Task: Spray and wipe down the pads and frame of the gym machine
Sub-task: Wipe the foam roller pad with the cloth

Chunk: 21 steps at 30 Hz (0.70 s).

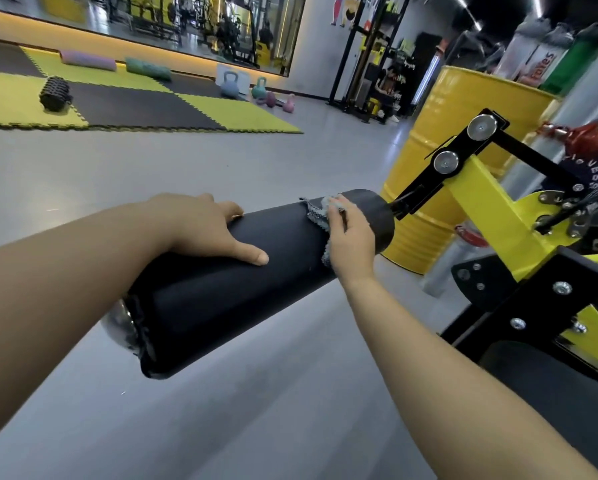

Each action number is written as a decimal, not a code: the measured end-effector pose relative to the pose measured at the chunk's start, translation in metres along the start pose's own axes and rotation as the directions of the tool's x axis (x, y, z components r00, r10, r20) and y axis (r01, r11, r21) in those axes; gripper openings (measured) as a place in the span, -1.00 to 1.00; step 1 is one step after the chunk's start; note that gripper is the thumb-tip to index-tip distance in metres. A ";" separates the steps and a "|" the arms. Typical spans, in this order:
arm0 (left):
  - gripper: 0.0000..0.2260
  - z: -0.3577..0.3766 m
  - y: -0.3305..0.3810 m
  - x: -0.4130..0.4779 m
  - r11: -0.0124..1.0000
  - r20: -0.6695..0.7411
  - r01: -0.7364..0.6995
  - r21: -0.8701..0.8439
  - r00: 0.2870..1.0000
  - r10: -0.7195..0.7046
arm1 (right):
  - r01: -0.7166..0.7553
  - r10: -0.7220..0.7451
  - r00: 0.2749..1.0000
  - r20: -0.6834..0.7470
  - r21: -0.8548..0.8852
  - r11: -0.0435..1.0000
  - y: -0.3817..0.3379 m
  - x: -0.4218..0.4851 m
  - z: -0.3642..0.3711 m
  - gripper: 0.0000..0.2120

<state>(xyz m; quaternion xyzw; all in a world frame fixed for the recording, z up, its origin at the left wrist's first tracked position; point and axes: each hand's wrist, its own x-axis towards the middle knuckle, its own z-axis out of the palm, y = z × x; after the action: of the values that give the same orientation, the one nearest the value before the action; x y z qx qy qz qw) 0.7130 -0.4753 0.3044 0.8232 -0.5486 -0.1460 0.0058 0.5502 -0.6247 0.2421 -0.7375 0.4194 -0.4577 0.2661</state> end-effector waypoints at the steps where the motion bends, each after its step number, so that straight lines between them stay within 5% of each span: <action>1: -0.15 0.000 -0.004 -0.001 0.998 -0.009 0.000 -0.055 1.000 0.000 | 0.033 -0.033 0.999 0.009 -0.007 0.999 -0.004 -0.012 0.007 -0.74; 7: -0.59 0.005 -0.056 -0.001 0.741 -0.123 0.044 -0.670 0.978 -0.169 | 0.378 -0.380 0.923 0.068 0.033 0.925 -0.030 -0.068 0.026 -0.75; 13: -0.58 0.039 -0.079 -0.022 0.360 -0.001 0.106 -0.927 0.958 -0.285 | 0.733 -0.762 0.614 0.207 0.207 0.648 -0.076 -0.114 0.048 -0.69; 15: -0.56 0.049 -0.084 -0.025 0.339 -0.015 0.104 -0.935 0.943 -0.332 | 0.657 -0.671 0.710 0.214 0.142 0.740 -0.079 -0.086 0.041 -0.71; 18: -0.61 0.069 -0.079 -0.030 0.254 -0.024 0.091 -0.963 0.908 -0.418 | 0.349 -0.309 0.909 0.279 -0.107 0.931 -0.087 -0.050 0.041 -0.78; 21: -0.70 0.073 -0.070 -0.030 0.198 -0.052 0.052 -0.979 0.871 -0.488 | 0.399 -0.259 0.865 0.430 -0.277 0.874 -0.105 -0.060 0.054 -0.77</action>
<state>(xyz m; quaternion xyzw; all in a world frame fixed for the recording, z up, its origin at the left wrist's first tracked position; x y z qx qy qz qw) 0.7473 -0.4097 0.2295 0.7409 -0.1757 -0.2965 0.5764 0.6242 -0.5192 0.2733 -0.9089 0.3015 -0.2617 0.1207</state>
